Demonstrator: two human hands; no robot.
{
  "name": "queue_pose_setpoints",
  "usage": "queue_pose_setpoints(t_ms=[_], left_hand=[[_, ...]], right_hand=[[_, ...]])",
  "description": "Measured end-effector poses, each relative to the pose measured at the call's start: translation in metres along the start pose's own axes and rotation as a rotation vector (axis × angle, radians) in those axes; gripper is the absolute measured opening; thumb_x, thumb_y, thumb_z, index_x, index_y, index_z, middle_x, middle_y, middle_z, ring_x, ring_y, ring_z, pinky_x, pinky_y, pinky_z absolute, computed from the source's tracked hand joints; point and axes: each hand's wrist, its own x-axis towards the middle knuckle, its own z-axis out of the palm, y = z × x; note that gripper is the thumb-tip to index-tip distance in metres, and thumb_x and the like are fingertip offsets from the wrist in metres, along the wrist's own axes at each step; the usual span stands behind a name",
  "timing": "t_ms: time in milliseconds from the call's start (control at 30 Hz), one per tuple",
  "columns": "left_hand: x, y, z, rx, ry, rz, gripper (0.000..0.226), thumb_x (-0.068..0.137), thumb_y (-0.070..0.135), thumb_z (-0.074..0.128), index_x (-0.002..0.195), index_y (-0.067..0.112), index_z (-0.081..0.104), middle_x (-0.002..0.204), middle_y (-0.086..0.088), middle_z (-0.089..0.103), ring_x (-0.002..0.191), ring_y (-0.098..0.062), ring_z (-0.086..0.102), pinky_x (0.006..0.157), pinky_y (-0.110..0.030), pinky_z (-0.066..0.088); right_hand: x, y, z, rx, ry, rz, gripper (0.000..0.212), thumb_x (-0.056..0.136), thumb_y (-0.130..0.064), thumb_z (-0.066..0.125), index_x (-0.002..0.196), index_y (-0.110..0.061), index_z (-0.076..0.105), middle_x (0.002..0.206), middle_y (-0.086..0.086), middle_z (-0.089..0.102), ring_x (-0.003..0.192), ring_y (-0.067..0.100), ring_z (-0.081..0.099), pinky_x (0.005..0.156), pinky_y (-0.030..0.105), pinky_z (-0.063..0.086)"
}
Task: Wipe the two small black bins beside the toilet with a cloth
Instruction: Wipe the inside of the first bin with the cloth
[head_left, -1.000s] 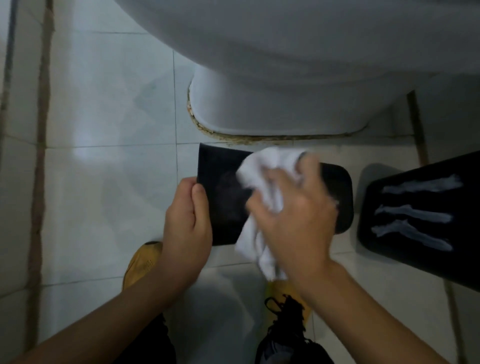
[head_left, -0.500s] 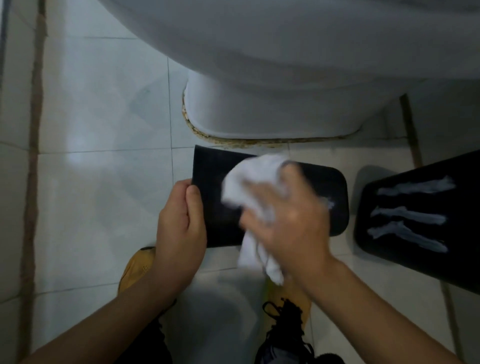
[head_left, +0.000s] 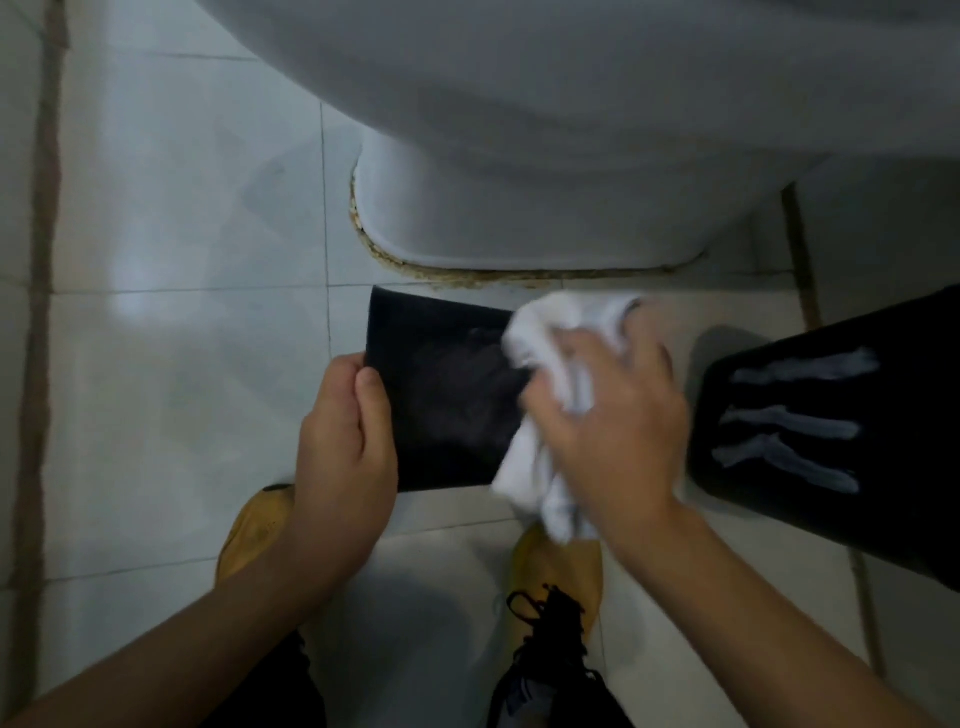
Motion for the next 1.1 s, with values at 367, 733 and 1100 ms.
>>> queue_pose_setpoints(t_ms=[367, 733, 1100], left_hand=[[-0.003, 0.005, -0.001, 0.02, 0.008, 0.0, 0.02, 0.104, 0.019, 0.032, 0.103, 0.015, 0.051, 0.081, 0.011, 0.054, 0.078, 0.013, 0.056, 0.061, -0.003, 0.043], [-0.001, 0.005, 0.0, 0.028, 0.024, 0.032, 0.02, 0.105, 0.013, 0.033, 0.099, 0.014, 0.052, 0.078, 0.009, 0.054, 0.074, 0.01, 0.056, 0.058, -0.005, 0.042], [-0.004, 0.004, -0.001, 0.016, 0.014, 0.027, 0.021, 0.104, 0.017, 0.032, 0.099, 0.012, 0.052, 0.076, 0.005, 0.054, 0.073, 0.005, 0.056, 0.055, -0.007, 0.043]], right_hand=[[-0.004, 0.016, -0.002, -0.01, -0.008, 0.083, 0.032, 0.081, -0.036, 0.062, 0.106, -0.017, 0.071, 0.118, 0.012, 0.051, 0.085, 0.029, 0.058, 0.066, 0.028, 0.043], [0.0, 0.015, 0.001, -0.004, 0.03, 0.148, 0.031, 0.081, -0.036, 0.063, 0.105, -0.019, 0.072, 0.116, 0.01, 0.051, 0.089, 0.026, 0.056, 0.068, 0.027, 0.042], [0.01, 0.022, 0.001, -0.055, 0.019, 0.232, 0.031, 0.082, -0.034, 0.064, 0.107, -0.017, 0.071, 0.126, 0.013, 0.053, 0.093, 0.03, 0.059, 0.071, 0.027, 0.039]])
